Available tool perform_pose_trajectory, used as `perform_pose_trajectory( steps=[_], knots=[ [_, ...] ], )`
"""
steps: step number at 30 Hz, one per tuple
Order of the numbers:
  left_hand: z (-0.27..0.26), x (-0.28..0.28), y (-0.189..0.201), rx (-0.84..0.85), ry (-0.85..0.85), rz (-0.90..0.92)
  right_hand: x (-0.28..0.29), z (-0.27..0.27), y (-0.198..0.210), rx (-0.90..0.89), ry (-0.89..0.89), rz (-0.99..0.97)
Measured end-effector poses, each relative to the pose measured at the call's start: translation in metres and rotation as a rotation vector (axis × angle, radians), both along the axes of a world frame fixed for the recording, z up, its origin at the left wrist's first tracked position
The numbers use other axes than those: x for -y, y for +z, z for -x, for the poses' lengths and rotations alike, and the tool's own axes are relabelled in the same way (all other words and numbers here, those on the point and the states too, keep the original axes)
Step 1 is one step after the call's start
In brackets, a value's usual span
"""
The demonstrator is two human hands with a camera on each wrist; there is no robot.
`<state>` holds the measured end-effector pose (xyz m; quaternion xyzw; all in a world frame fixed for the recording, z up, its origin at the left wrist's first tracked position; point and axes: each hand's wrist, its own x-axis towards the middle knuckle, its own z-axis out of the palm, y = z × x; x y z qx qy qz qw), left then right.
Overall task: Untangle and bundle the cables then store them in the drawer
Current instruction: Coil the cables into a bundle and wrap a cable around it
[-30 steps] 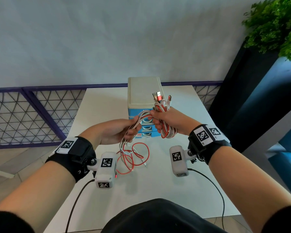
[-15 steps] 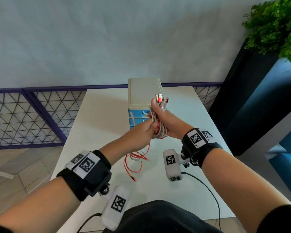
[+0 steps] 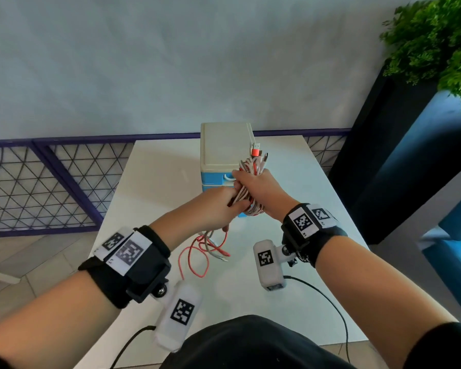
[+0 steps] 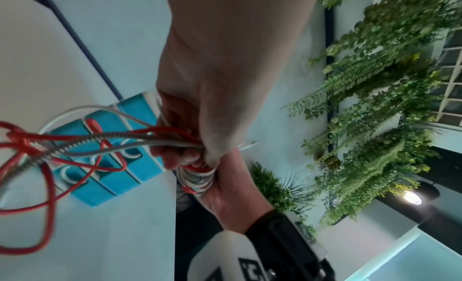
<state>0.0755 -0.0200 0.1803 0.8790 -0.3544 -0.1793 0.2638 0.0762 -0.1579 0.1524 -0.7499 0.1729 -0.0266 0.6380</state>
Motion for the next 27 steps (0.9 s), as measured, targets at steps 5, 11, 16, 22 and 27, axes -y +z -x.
perform_pose_trajectory(
  steps=[5,11,16,22,27],
  knots=[
    [-0.007,-0.009,0.002,-0.238,-0.080,-0.161,0.003,-0.003,0.002,0.052,-0.052,-0.037],
    [-0.002,-0.005,-0.009,-0.260,-0.162,-0.169,-0.007,-0.007,0.009,0.106,-0.026,-0.493],
    [0.003,0.001,-0.034,-0.204,-0.095,-0.107,-0.017,0.003,0.017,0.040,0.050,-0.850],
    [0.001,-0.007,-0.056,-0.174,-0.108,0.039,-0.016,0.002,0.020,0.048,-0.085,-0.857],
    [-0.007,-0.014,-0.051,-0.314,-0.149,0.079,-0.007,0.000,0.019,0.074,-0.158,-0.804]
  ],
)
